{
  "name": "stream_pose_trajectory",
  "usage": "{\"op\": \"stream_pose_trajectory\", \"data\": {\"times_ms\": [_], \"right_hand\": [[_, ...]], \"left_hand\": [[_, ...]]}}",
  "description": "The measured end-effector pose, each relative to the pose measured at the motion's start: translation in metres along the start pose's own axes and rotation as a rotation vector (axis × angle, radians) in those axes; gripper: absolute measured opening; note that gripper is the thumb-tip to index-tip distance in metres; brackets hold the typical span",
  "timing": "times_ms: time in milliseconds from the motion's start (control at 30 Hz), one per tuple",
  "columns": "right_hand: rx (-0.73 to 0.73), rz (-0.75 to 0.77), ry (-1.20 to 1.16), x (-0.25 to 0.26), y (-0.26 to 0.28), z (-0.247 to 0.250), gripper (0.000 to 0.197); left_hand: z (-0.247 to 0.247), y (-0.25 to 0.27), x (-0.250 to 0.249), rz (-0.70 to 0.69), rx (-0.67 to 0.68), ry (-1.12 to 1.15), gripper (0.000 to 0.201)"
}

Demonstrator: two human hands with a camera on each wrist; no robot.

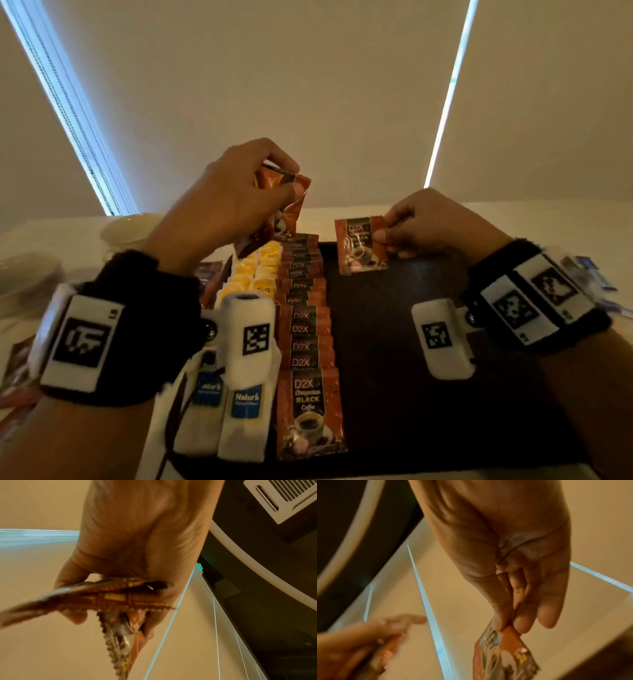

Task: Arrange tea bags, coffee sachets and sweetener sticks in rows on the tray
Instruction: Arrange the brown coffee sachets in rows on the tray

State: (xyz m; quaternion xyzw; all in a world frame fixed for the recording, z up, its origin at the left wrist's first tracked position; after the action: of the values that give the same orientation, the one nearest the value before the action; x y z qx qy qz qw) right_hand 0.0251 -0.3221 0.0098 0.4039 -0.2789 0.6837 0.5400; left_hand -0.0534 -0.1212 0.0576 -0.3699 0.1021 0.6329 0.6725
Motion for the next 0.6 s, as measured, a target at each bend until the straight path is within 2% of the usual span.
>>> {"op": "stream_pose_trajectory", "data": {"times_ms": [67,167,300,600], "right_hand": [[0.022,-0.138,0.079,-0.006,-0.02,-0.006,0.009],[0.037,-0.24,0.128,-0.011,-0.05,-0.017,0.02],[0.031,-0.262,0.142,-0.02,-0.077,-0.035,0.009],[0.008,-0.298,0.197,-0.028,-0.106,-0.045,0.013]], "left_hand": [[0.008,-0.001,0.004,0.014,-0.024,0.007,0.025],[0.015,-0.002,0.008,0.026,-0.027,0.027,0.025],[0.024,0.0,0.011,0.006,-0.034,0.055,0.017],[0.028,-0.005,0.018,0.007,-0.032,0.049,0.014]]}}
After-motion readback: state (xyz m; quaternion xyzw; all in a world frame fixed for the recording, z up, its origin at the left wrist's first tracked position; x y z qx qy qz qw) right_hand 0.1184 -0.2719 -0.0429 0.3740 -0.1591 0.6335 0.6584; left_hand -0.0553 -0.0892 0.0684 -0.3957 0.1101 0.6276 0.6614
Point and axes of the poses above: each hand's wrist, its own y-axis away from the middle knuckle, its own z-axis out of the back of the hand, x = y × z, the point moved 4 cm from there along -y, towards the middle knuckle, and after that the axes turned 7 degrees about -y, right-handed, at the moved point
